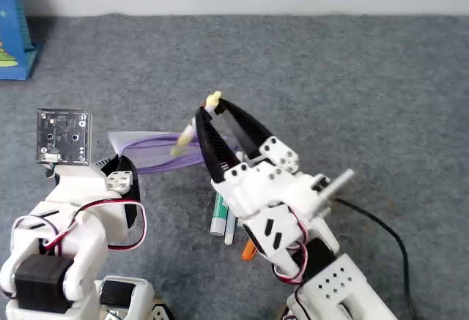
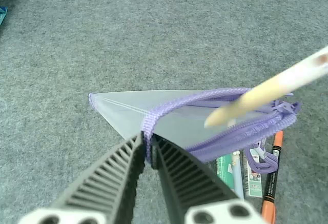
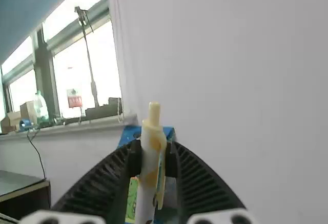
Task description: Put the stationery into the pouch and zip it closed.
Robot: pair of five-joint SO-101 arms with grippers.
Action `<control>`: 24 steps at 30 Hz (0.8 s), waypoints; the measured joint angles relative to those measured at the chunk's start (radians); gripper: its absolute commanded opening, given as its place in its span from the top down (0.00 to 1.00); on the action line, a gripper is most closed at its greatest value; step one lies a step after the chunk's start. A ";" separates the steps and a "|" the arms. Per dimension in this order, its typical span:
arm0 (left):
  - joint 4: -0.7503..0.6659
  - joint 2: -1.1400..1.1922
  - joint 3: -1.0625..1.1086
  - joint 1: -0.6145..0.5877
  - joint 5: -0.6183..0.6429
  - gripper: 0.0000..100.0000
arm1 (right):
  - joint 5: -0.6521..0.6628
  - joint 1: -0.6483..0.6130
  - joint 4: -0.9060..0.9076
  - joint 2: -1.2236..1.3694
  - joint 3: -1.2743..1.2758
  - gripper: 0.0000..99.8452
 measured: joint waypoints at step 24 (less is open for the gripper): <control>0.000 0.003 0.000 0.000 0.000 0.99 | -0.167 0.149 1.447 -0.198 -0.500 0.87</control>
